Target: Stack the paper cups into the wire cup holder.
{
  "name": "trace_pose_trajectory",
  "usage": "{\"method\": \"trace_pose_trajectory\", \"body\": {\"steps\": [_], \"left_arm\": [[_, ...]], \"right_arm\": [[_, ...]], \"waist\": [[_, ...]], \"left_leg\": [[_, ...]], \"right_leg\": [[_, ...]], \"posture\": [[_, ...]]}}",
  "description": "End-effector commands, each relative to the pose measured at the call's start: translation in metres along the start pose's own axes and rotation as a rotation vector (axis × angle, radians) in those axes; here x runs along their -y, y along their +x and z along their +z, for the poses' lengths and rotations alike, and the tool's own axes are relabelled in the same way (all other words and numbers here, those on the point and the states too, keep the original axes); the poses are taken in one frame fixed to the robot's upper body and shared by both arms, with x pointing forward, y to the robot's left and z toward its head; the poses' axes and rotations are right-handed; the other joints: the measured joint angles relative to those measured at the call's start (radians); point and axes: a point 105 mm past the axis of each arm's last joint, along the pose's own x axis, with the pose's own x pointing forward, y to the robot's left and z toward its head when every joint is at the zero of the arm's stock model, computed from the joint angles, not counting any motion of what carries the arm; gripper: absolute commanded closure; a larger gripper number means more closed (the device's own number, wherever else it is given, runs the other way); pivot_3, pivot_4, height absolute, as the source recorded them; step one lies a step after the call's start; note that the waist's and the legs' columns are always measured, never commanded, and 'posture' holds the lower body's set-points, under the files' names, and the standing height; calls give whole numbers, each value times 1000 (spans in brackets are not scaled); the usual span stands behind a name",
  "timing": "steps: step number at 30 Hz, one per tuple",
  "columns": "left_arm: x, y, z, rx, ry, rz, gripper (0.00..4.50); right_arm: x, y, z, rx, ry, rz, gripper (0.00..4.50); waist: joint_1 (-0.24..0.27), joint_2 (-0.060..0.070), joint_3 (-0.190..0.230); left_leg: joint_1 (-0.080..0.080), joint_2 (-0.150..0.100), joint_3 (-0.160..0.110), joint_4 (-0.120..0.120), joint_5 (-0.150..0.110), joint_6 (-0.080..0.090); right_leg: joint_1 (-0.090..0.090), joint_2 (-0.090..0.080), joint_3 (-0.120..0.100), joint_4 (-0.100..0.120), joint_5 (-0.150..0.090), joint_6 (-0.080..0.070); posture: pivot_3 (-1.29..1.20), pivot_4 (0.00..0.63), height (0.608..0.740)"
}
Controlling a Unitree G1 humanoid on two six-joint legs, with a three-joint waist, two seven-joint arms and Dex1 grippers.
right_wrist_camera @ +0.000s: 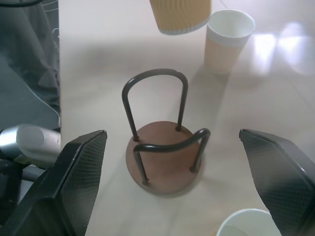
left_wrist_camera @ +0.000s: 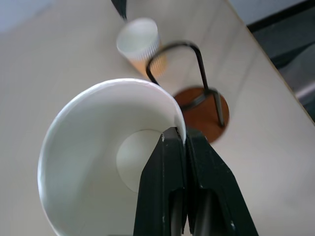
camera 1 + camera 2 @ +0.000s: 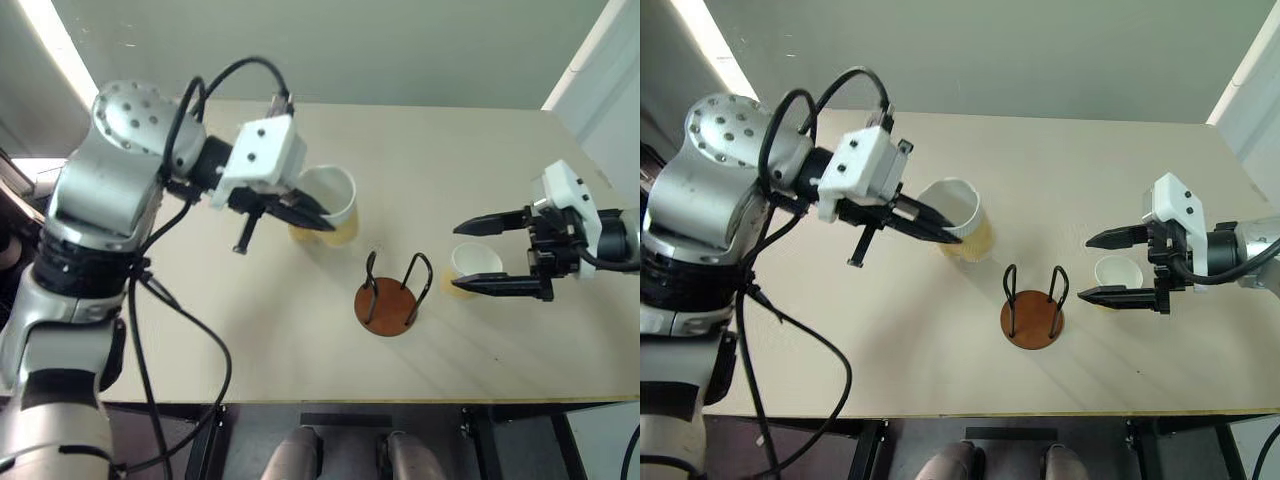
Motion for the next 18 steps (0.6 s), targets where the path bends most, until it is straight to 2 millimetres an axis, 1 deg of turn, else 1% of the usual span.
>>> {"method": "trace_pose_trajectory", "body": {"steps": [1,3,8,10,14,18], "left_arm": [[-3,2,13,63,10,-45,4479],[-2,9,18,113,-15,-94,4479],[1,21,12,116,-17,-163,4479],[1,25,9,109,-10,-179,4479],[-3,31,3,100,6,-196,4479],[-6,39,4,115,19,-215,4479]], "right_arm": [[0,-15,9,-2,-46,-60,0],[-4,-23,6,-20,-27,-67,0],[-9,-36,12,-19,-44,-111,0],[-9,-39,17,-7,-57,-132,0],[-8,-45,33,45,-93,-170,0],[-10,-45,38,54,-100,-177,0]], "waist": [[0,0,0],[2,0,0],[3,0,0],[3,0,0],[3,0,0],[8,0,0]], "left_leg": [[0,0,0,0,0,0],[0,0,0,0,0,0],[-1,0,1,0,0,0],[0,0,1,0,0,0],[-1,0,1,1,0,1],[-1,0,1,1,0,1]], "right_leg": [[0,0,0,0,0,0],[0,0,0,0,0,0],[0,0,0,0,0,1],[0,0,0,0,0,1],[0,0,0,0,1,2],[0,0,0,-1,1,2]], "posture": [[0,150,740],[0,150,740],[0,150,740],[0,150,740],[0,150,740],[0,150,740]]}}
